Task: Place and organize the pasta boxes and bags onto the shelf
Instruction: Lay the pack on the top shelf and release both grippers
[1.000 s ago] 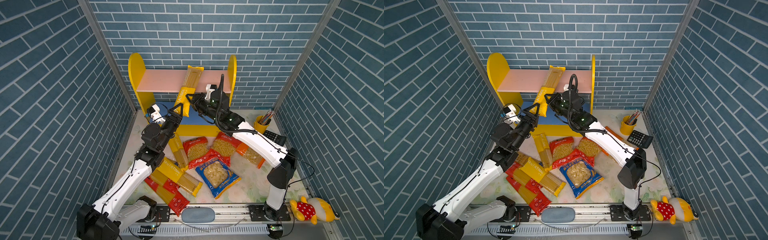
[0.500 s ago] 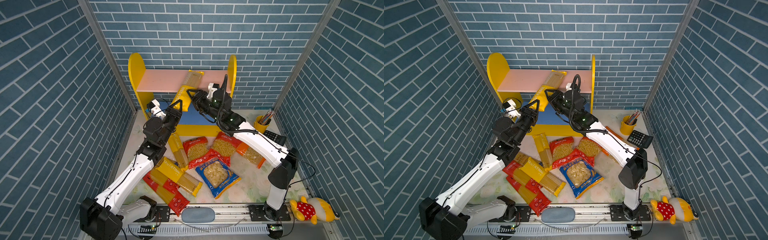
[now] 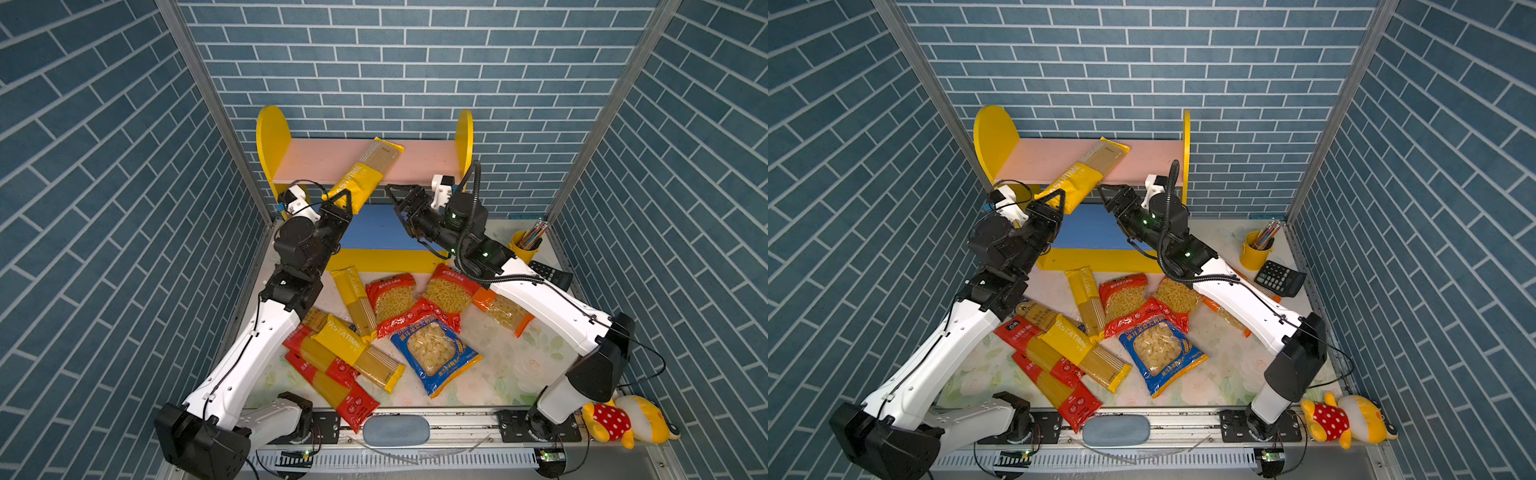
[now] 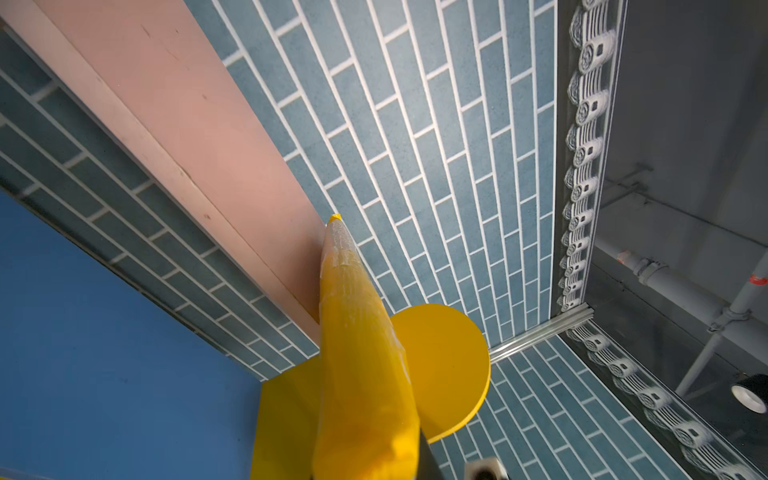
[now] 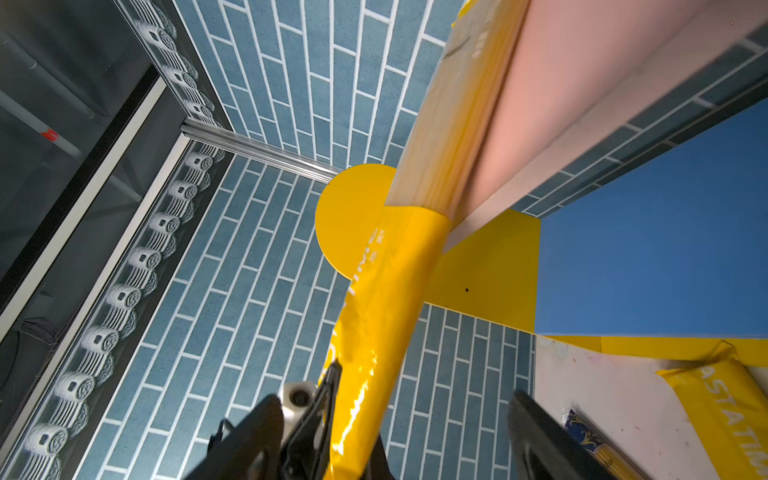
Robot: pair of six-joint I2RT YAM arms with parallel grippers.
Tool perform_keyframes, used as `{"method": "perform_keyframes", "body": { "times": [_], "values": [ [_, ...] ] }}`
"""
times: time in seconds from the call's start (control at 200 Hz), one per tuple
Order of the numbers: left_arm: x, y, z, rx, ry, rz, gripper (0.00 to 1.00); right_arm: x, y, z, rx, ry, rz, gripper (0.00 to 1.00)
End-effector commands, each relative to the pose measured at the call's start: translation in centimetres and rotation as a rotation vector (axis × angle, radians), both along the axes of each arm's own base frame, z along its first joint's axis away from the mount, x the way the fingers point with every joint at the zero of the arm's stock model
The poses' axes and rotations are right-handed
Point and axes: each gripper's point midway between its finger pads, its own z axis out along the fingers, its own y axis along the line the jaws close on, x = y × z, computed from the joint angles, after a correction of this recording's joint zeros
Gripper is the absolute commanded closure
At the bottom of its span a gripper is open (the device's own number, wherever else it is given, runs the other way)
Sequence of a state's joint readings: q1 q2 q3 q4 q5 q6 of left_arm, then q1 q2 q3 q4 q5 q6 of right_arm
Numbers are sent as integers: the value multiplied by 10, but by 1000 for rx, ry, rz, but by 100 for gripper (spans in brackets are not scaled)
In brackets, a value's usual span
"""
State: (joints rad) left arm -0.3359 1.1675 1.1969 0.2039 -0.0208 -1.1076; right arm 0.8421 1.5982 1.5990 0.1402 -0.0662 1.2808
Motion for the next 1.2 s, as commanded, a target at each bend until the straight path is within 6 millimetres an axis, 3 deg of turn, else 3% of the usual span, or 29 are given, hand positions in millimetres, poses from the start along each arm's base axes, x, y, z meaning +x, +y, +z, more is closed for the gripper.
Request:
{"method": "perform_keyframes", "body": {
  "times": [0.0, 0.25, 0.45, 0.61, 0.78, 1.005, 1.195],
  "values": [
    [-5, 38, 58, -19, -156, 84, 99, -19, -11, -14, -53, -23, 45, 17],
    [0, 102, 58, -36, -161, 237, 100, -38, -15, -79, -145, 68, 93, 21],
    [12, 125, 42, -33, -116, 294, 100, -44, -20, -114, -159, 127, 95, 22],
    [12, 141, 31, -51, -123, 387, 100, -46, -27, -125, -177, 141, 76, 22],
    [28, 145, 16, -119, -114, 403, 100, -47, -31, -132, -193, 149, 67, 22],
    [44, 148, 29, -81, -120, 420, 100, -52, -27, -149, -213, 180, 77, 23],
    [51, 150, 8, -73, -66, 405, 100, -53, -28, -154, -220, 189, 69, 23]
  ]
}}
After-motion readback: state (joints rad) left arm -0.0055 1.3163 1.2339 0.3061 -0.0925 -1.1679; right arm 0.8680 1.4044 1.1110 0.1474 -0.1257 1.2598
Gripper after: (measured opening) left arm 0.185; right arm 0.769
